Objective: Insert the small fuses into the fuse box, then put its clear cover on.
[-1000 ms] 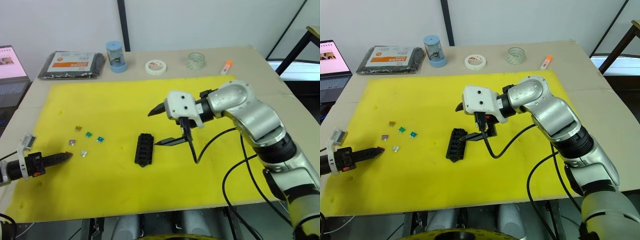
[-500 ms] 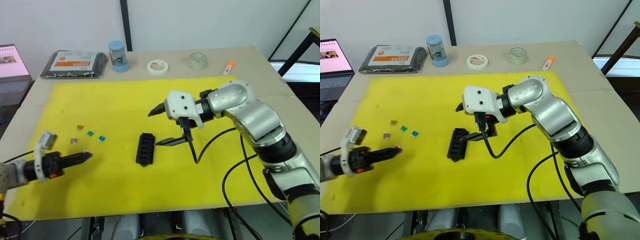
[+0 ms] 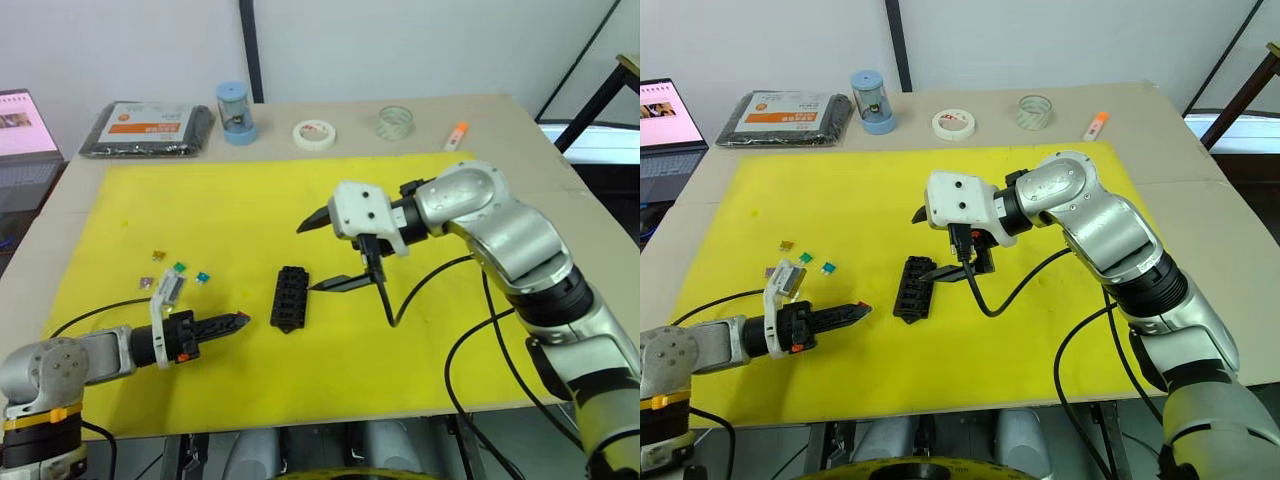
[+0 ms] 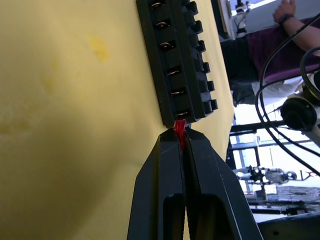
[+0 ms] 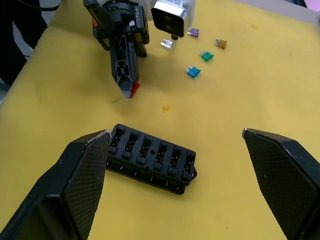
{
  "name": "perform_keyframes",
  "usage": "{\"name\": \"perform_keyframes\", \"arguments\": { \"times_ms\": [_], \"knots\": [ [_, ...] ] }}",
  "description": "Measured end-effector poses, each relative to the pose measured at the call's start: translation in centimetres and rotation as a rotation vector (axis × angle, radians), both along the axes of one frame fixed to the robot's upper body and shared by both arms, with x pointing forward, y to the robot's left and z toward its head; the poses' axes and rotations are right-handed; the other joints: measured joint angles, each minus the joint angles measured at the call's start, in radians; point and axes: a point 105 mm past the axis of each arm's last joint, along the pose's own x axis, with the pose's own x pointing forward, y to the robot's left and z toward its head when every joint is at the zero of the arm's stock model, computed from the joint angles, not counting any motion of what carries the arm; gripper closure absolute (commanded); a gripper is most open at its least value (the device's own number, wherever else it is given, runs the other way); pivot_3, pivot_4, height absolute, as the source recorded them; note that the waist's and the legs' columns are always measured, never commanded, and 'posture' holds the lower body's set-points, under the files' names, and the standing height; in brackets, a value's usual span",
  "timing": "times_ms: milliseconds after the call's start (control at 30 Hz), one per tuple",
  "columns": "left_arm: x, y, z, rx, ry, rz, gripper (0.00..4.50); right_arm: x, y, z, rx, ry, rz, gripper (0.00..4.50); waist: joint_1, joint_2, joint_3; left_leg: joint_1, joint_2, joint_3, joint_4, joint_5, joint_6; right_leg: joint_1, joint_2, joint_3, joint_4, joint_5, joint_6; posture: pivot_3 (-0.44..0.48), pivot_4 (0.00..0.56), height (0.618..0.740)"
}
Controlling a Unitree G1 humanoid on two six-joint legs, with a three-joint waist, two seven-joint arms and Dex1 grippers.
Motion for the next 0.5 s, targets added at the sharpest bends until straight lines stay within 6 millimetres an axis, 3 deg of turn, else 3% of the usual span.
{"name": "perform_keyframes", "arguments": {
  "times_ms": [267, 500],
  "knots": [
    [-2.7, 1.8, 0.6, 0.089, 0.066, 0.006, 4.49, -0.1, 0.0, 0.0, 0.001, -0.005, 0.001, 0.0, -0.001, 0.0, 0.0, 0.0, 0.0, -0.001, 0.0, 0.0, -0.001, 0.0, 0.0, 0.0, -0.001, 0.0, 0.0, 0.0, 0.15, 0.74],
    [-2.7, 2.6, -0.6, 0.165, 0.065, 0.056, 4.49, -0.1, 0.1, 0.1, 0.004, -0.01, 0.006, 0.0, 0.003, 0.0, 0.0, 0.0, 0.0, -0.001, 0.0, 0.001, -0.001, 0.0, -0.001, 0.0, -0.002, 0.0, 0.0, 0.0, 0.15, 0.74]
  ]
}}
